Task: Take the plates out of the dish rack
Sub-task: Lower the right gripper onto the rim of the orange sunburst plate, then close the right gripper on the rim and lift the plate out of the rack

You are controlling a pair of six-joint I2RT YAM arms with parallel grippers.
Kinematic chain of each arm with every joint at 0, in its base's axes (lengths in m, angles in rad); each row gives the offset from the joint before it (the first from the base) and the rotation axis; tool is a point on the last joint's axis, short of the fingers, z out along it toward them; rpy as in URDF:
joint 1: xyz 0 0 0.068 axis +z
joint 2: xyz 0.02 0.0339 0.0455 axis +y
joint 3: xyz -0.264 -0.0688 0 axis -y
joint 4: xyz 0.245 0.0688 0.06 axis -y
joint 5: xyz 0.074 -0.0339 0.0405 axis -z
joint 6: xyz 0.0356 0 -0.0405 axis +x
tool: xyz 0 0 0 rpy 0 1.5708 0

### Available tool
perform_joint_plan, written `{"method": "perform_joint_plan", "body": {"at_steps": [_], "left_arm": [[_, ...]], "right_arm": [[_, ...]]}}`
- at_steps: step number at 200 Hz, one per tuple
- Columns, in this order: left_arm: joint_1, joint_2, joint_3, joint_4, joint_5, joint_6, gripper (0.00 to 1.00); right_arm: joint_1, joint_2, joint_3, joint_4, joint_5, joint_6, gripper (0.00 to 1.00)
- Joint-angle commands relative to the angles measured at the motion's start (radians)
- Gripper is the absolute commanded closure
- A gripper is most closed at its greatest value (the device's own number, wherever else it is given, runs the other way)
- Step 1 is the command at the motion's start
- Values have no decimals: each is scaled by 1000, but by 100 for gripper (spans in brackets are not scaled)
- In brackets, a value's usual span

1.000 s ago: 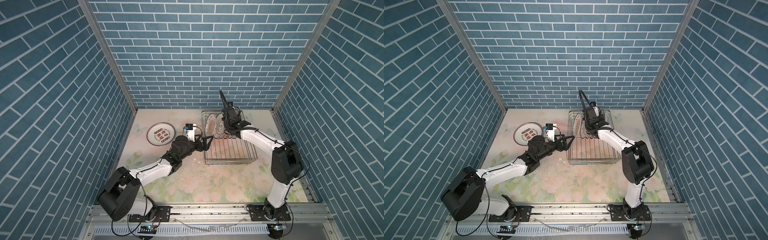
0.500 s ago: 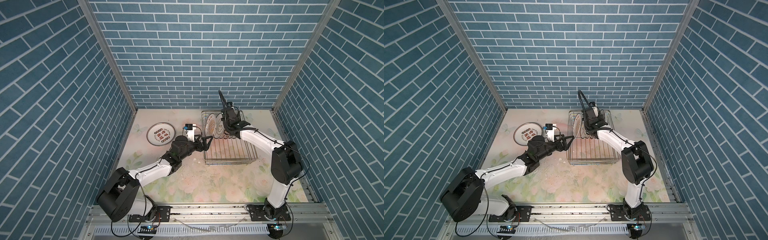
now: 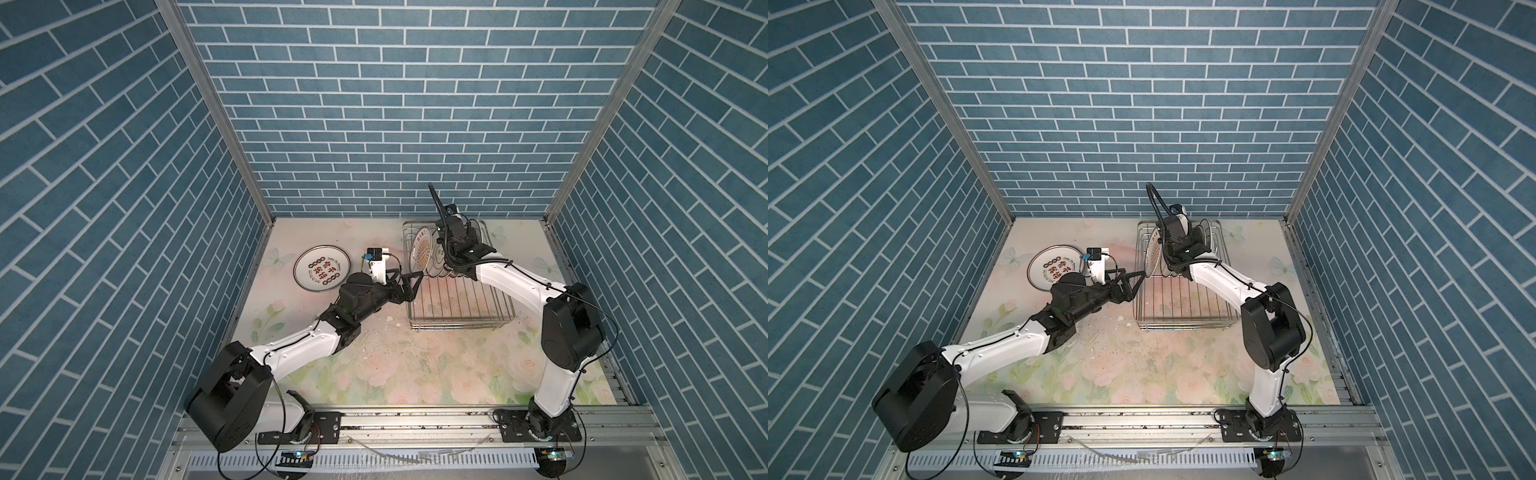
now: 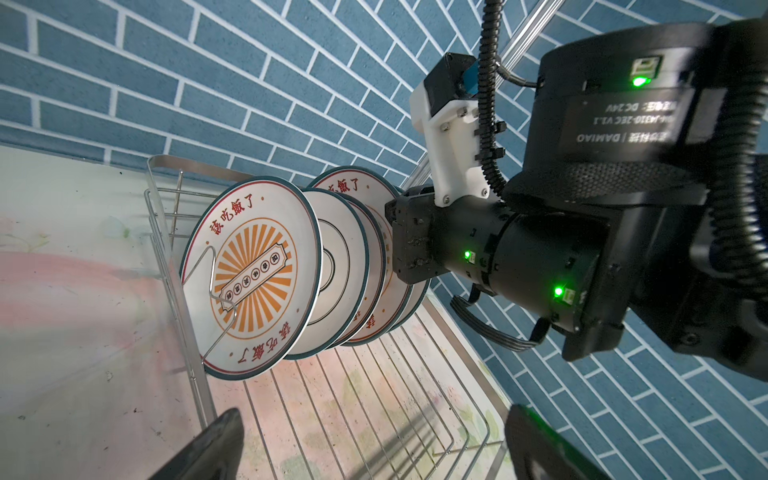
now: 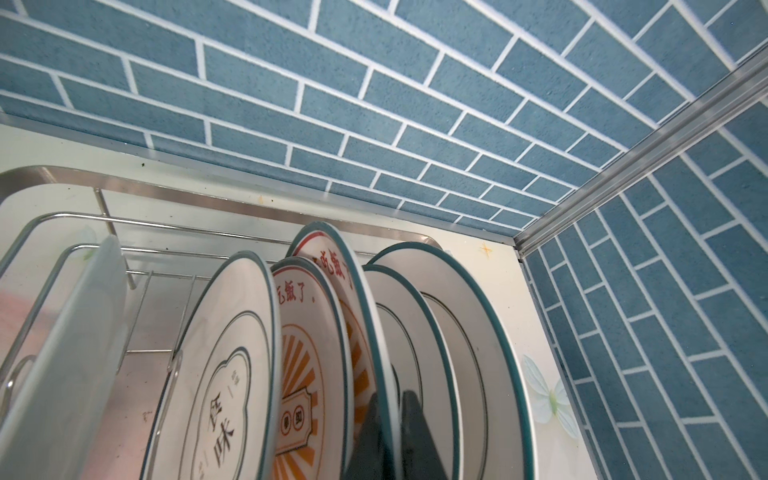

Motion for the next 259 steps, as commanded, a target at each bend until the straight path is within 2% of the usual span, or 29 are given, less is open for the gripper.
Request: {"method": "perform_joint_plan", "body": {"at_steps": [1, 151, 204, 259], "left_arm": [[-7, -33, -19, -1, -20, 15, 0], [-7, -109, -70, 6, -42, 16, 0], [-7, -117, -72, 18, -8, 27, 0], [-12, -118, -75, 38, 12, 25, 0]], "right_arm": [[3, -78, 58, 50, 86, -66, 95], [72, -275, -54, 200, 157, -226, 96], [111, -362, -136, 313, 151, -303, 96], [113, -437, -205, 366, 159, -319, 97]]}}
